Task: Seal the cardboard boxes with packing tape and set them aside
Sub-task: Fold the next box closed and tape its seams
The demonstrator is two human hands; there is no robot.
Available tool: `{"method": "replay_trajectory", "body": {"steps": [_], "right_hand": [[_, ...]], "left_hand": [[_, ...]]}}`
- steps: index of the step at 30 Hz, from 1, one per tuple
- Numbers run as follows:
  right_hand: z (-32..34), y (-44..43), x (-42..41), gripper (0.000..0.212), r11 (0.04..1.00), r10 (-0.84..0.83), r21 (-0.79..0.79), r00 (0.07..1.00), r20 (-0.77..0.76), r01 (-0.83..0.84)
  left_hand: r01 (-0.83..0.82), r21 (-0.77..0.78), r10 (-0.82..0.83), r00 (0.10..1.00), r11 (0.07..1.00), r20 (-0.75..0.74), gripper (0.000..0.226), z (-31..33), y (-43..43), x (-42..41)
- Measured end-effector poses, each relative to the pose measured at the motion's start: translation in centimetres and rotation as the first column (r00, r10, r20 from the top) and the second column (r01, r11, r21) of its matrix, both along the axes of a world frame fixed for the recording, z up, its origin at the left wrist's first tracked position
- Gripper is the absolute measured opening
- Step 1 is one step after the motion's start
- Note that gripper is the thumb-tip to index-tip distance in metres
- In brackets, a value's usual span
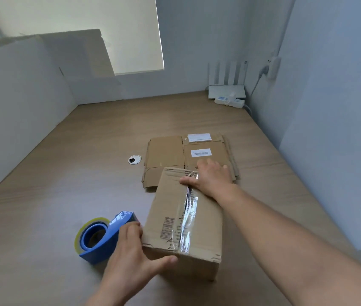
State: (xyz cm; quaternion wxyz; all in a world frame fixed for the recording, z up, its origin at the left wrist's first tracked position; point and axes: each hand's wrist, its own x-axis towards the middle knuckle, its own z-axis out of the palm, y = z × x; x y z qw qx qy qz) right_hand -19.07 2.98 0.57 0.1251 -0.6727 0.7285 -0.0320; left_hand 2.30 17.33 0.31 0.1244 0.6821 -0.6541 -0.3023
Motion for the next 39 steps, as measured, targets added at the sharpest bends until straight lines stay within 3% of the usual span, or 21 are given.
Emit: {"method": "replay_trajectory", "body": {"steps": [2,4,11,18,20,25,29,34,36,39], "right_hand": [[-0.2,0.1,1.8,0.096,0.998,-0.066,0.006,0.997,-0.036,0.066],[-0.3,0.6,2.6,0.099,0.992,-0.121,0.038,0.992,-0.021,0.121],[-0.7,6.9,3.0,0.055,0.993,0.020,0.112,0.994,0.106,-0.032],[-1.1,14.7,1.7,0.053,0.982,0.154,0.073,0.964,0.216,-0.174],[-1.4,15.2,1.3,0.070,0.974,0.199,0.070,0.962,0.188,-0.215],[-1.8,13.9,-0.2,0.066,0.953,0.299,0.037,0.954,0.031,-0.300],[-2.0,12.0,-1.0,0.070,0.942,0.335,-0.019,0.941,-0.051,-0.336],[-2.8,11.5,-0.7,0.071,0.953,0.289,-0.072,0.953,-0.096,-0.296],[-2.9,11.1,-0.5,0.071,0.946,0.300,-0.095,0.948,-0.109,-0.311],[-2.9,10.6,-0.5,0.074,0.931,0.327,-0.146,0.942,-0.078,-0.335]], "left_hand": [[0.041,-0.149,-0.036,0.999,0.988,0.040,0.109,-0.4,0.4,-1.3],[0.125,-0.174,-0.113,0.991,0.977,0.075,0.113,-1.0,0.5,-2.3],[0.045,-0.160,-0.041,0.999,0.986,0.024,0.106,-2.6,0.2,-3.3],[0.020,-0.171,-0.023,1.000,0.985,-0.013,0.105,-2.8,-0.2,-4.1],[0.046,-0.125,-0.049,0.999,0.991,-0.023,0.106,-2.5,-0.3,-3.8],[0.173,-0.046,-0.176,0.979,0.984,-0.100,0.099,-2.4,-0.9,-0.9],[0.083,-0.051,-0.095,0.948,0.995,-0.302,0.092,-2.5,-1.4,-1.1],[0.126,-0.036,-0.131,0.929,0.991,-0.347,0.095,-2.3,-2.3,-0.3],[0.071,-0.034,-0.079,0.910,0.997,-0.406,0.095,-2.2,-2.6,0.9],[-0.159,-0.175,0.111,0.960,0.972,-0.256,0.073,-3.0,-3.3,3.4]]}}
